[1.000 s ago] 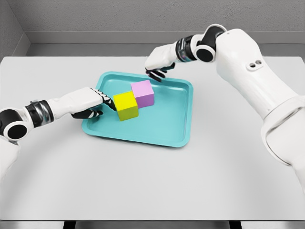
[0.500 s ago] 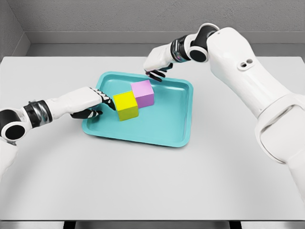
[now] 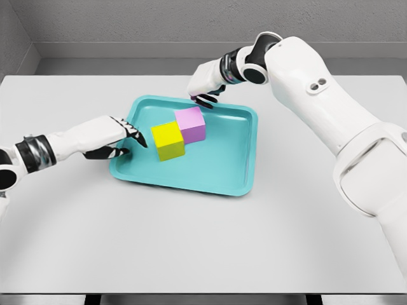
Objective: Push two cubes
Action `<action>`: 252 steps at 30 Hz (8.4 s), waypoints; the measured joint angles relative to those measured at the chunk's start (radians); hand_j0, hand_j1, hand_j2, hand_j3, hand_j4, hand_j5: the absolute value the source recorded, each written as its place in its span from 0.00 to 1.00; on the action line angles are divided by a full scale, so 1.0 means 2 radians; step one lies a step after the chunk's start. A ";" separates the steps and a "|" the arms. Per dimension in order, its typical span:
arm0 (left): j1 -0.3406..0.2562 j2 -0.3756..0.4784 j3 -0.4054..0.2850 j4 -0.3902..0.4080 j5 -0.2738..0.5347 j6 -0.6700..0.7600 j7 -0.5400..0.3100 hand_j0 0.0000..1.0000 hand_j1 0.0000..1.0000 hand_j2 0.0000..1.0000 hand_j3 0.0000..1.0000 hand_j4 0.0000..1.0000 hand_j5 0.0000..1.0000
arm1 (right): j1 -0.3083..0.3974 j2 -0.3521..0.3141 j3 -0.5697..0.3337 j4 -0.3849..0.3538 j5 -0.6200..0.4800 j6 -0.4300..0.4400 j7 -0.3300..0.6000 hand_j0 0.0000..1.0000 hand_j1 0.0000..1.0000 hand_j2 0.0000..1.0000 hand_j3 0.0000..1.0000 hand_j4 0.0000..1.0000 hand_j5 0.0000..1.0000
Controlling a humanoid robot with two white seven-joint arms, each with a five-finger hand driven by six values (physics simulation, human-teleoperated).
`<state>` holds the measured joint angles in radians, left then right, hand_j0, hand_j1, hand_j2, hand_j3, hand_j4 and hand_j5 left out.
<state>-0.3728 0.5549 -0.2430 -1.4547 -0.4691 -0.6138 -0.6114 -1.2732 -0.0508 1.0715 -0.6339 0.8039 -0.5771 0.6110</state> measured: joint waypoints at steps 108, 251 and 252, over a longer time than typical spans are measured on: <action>-0.002 -0.018 0.049 0.078 0.221 0.000 0.000 0.48 0.48 0.48 0.48 0.48 0.48 | -0.026 -0.208 0.142 -0.171 -0.195 -0.018 0.000 0.16 0.16 0.16 0.16 0.16 0.16; -0.035 -0.212 -0.137 0.226 0.355 0.001 0.000 0.46 0.46 0.46 0.46 0.46 0.46 | -0.036 -0.223 0.169 -0.214 -0.224 -0.018 0.000 0.16 0.16 0.16 0.16 0.16 0.16; -0.035 -0.211 -0.137 0.226 0.355 0.001 0.000 0.46 0.46 0.46 0.46 0.46 0.46 | -0.036 -0.223 0.169 -0.214 -0.224 -0.018 0.000 0.16 0.16 0.16 0.16 0.16 0.16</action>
<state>-0.4418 0.1324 -0.5173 -1.0027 0.2410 -0.6118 -0.6110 -1.3453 -0.4969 1.4096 -1.0611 0.3567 -0.6128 0.6110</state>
